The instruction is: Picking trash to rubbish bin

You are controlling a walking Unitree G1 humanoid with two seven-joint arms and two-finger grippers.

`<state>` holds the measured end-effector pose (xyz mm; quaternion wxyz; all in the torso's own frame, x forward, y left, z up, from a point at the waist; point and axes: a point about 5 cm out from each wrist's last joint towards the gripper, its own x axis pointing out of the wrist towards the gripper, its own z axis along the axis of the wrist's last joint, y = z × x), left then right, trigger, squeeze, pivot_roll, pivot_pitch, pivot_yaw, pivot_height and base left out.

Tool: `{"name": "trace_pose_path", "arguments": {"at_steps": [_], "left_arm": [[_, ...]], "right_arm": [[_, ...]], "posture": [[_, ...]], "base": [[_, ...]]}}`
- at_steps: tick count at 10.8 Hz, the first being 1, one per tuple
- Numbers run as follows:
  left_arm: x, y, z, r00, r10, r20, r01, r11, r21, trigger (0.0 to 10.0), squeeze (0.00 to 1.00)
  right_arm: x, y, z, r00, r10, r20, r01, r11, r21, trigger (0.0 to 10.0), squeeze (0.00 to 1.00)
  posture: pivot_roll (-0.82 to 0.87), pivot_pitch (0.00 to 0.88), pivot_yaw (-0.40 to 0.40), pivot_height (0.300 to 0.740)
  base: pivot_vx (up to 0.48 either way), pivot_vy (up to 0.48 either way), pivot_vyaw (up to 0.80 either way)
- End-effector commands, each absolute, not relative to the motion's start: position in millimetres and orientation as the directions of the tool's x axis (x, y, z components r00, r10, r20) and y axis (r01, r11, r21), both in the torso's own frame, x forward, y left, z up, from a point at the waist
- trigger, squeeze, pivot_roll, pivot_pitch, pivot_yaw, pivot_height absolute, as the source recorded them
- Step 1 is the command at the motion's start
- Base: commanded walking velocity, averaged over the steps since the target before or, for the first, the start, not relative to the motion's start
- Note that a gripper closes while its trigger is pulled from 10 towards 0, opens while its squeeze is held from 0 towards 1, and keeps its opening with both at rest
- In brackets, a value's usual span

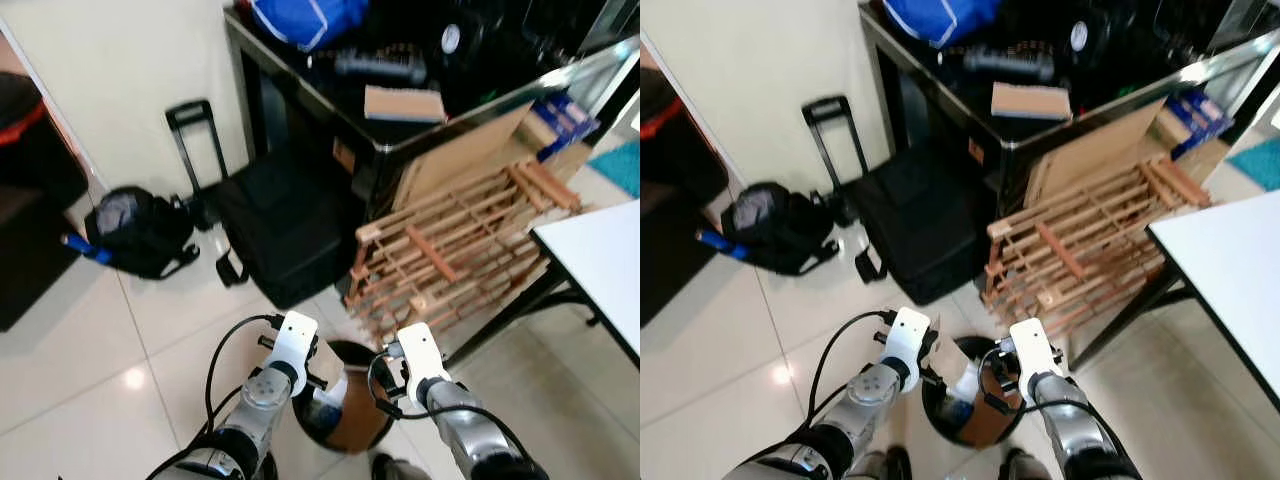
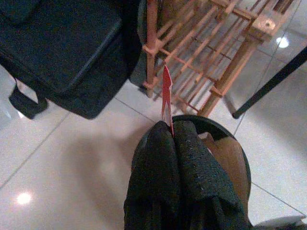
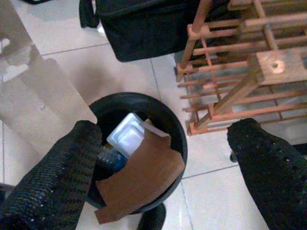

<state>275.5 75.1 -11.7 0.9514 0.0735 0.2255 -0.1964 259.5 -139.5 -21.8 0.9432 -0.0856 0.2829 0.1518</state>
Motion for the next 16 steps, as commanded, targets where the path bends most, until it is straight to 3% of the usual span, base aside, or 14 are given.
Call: {"name": "trace_pose_path", "arguments": {"at_steps": [1, 8, 15, 16], "left_arm": [[269, 73, -16, 0.814, -0.342, -0.47, 0.408, 0.912, 0.043, 10.0, 0.0], [273, 78, -18, 0.807, -0.297, -0.51, 0.384, 0.92, 0.072, 10.0, 0.0], [294, 54, 8, 0.798, -0.406, -0.444, 0.493, 0.865, 0.096, 10.0, 0.0], [294, 54, 8, 0.794, -0.414, -0.446, 0.505, 0.857, 0.103, 10.0, 0.04]], "right_arm": [[255, -139, -24, 0.785, 0.241, -0.571, -0.341, 0.937, -0.073, 10.0, 0.0], [236, -131, -19, 0.78, 0.282, -0.558, -0.363, 0.931, -0.037, 10.0, 0.0], [217, -135, -10, 0.782, 0.247, -0.572, -0.317, 0.948, -0.024, 10.0, 0.0], [214, -137, -11, 0.779, 0.24, -0.579, -0.31, 0.95, -0.023, 10.0, 0.0]], "posture": [[-0.08, 0.275, 0.013, 0.74], [-0.09, 0.396, 0.002, 0.74], [-0.15, 0.457, 0.006, 0.74], [-0.15, 0.464, 0.006, 0.74]], "base": [[0.0, 0.0, 0.0], [0.0, 0.0, 0.0], [0.0, 0.0, 0.0], [0.0, 0.0, 0.0]]}}
